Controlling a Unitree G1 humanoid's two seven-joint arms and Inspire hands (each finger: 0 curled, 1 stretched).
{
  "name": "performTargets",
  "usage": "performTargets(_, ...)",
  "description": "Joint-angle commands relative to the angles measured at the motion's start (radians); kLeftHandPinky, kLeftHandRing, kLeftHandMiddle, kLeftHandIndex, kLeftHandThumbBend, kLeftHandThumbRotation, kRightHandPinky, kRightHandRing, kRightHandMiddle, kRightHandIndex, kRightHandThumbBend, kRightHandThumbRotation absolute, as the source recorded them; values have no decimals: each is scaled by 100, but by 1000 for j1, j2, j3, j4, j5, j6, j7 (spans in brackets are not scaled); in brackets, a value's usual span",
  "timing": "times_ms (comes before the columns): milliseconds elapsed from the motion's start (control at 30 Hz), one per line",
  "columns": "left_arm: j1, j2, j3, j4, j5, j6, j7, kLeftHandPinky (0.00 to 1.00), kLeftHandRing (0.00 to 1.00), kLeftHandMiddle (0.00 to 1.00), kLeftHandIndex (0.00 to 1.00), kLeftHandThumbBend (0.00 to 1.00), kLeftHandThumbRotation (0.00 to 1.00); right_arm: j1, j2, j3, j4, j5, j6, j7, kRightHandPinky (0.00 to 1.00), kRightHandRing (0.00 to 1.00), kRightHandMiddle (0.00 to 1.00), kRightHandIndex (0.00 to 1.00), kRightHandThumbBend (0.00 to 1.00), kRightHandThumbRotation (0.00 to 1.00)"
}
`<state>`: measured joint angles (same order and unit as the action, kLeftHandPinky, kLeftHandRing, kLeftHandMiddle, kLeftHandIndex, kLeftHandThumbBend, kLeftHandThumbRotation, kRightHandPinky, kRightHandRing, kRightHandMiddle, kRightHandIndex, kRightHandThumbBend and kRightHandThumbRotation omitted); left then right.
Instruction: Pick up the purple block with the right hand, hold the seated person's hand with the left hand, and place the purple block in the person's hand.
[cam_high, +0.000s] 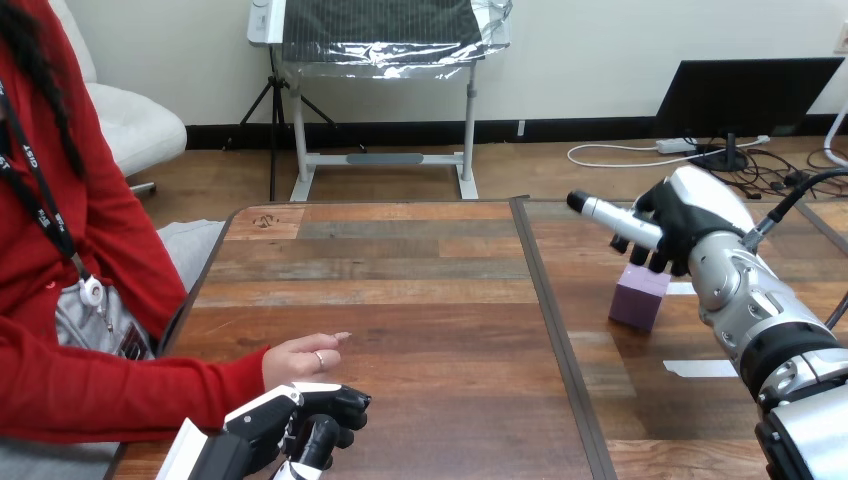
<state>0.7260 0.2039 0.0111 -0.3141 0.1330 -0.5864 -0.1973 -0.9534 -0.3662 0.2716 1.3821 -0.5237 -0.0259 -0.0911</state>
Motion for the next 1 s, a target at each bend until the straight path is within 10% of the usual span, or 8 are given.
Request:
performTargets(0, -43, -1, -6, -3, 3, -15, 13, 55, 63, 65, 64, 43, 91, -81, -29, 13, -18, -14, 0, 31, 38, 52, 57, 65, 82, 100)
performTargets(967, -21, 5, 4, -30, -6, 6, 8, 56, 64, 66, 64, 42, 88, -56, -29, 43, -14, -41, 48, 117, 79, 88, 90, 92, 95, 100)
